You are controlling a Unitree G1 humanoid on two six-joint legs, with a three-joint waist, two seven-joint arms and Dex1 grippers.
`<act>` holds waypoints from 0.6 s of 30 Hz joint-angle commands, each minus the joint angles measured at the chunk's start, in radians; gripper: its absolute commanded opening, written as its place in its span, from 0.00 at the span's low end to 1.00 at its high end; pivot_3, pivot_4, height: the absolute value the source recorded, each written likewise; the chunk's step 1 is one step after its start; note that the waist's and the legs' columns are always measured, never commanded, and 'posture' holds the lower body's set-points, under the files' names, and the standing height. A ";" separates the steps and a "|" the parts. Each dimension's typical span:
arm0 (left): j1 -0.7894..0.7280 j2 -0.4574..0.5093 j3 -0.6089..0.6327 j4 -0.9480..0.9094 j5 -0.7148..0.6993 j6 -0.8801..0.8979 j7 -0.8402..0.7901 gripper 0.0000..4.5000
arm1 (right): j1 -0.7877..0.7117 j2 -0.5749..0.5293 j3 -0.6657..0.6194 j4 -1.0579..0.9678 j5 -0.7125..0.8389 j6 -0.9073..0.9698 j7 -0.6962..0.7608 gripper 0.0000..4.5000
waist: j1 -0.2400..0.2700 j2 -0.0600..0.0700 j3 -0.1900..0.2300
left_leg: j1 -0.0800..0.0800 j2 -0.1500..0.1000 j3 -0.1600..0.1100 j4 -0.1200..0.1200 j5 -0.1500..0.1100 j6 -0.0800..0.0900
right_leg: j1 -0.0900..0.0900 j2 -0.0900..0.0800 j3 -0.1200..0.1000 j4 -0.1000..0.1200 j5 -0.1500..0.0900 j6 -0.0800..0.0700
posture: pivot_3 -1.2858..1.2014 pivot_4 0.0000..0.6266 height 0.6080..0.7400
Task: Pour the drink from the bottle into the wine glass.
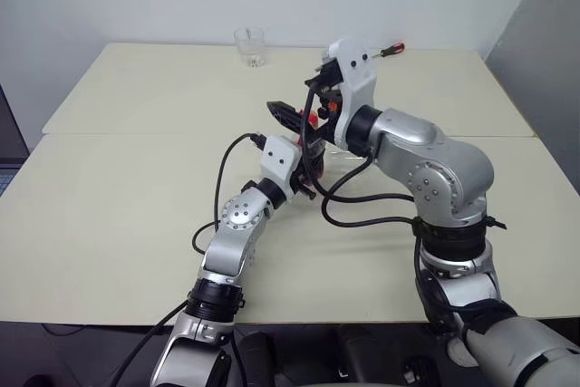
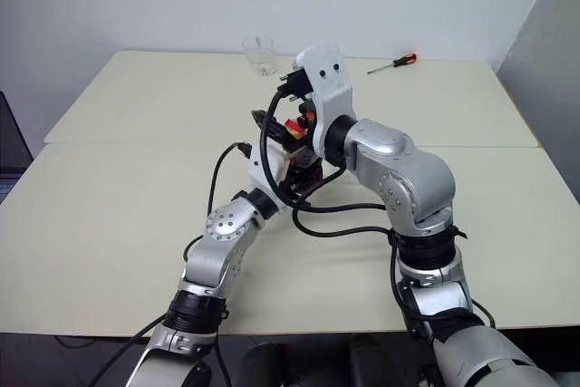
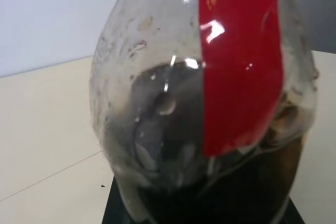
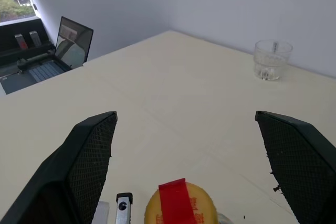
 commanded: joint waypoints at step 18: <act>-0.011 0.007 0.002 -0.053 -0.003 -0.024 -0.001 0.18 | -0.008 0.015 -0.032 0.228 -0.061 -0.304 0.013 1.00 | 0.000 0.000 0.000 | 0.000 0.000 0.000 0.000 0.000 0.000 | 0.000 0.000 -0.001 0.000 0.000 0.000 | 0.52 0.24 1.00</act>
